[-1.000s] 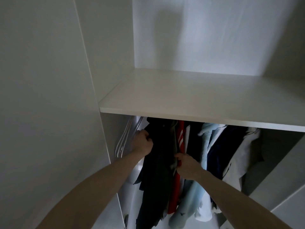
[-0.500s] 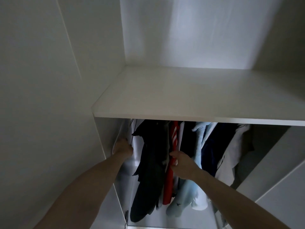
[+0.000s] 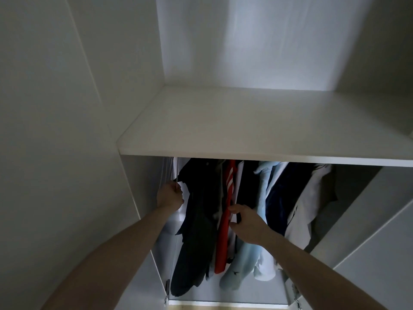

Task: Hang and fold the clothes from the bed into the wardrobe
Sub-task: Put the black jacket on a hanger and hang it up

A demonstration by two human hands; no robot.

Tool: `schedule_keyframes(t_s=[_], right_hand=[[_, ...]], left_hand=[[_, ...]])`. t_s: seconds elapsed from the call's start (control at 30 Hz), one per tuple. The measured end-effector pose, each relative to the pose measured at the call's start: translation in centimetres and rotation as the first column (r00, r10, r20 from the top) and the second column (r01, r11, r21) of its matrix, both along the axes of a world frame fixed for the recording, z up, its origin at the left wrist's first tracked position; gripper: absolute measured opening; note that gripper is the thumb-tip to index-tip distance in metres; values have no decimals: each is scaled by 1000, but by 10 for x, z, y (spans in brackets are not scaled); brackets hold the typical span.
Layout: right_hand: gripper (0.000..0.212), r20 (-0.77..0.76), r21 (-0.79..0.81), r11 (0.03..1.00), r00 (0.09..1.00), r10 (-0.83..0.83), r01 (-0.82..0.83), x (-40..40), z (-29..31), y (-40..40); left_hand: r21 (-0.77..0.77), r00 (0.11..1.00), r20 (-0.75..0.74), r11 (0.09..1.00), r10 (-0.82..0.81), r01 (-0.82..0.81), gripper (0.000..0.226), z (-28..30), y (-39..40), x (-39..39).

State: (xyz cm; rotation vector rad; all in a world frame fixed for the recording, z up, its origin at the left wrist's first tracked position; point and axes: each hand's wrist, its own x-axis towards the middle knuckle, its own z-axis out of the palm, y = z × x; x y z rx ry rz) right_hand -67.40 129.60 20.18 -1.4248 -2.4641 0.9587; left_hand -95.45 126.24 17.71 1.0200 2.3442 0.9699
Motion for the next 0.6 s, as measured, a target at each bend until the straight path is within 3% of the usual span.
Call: schedule_keyframes(t_s=[0.17, 0.3, 0.43, 0.6], right_hand=[[50, -50, -38, 999, 998, 24, -26, 9, -8, -10], [39, -220, -183, 982, 973, -75, 34, 23, -4, -21], [38, -356, -376, 926, 916, -187, 44, 48, 5, -38], [33, -365, -396, 918, 920, -143, -15, 75, -9, -68]], left_hand=[[26, 999, -47, 999, -27, 28, 25, -4, -35, 25], [3, 1000, -21, 1000, -21, 21, 27, -14, -72, 48], [24, 999, 41, 1000, 6, -7, 23, -22, -117, 83], [59, 981, 182, 995, 64, -76, 23, -19, -179, 132]])
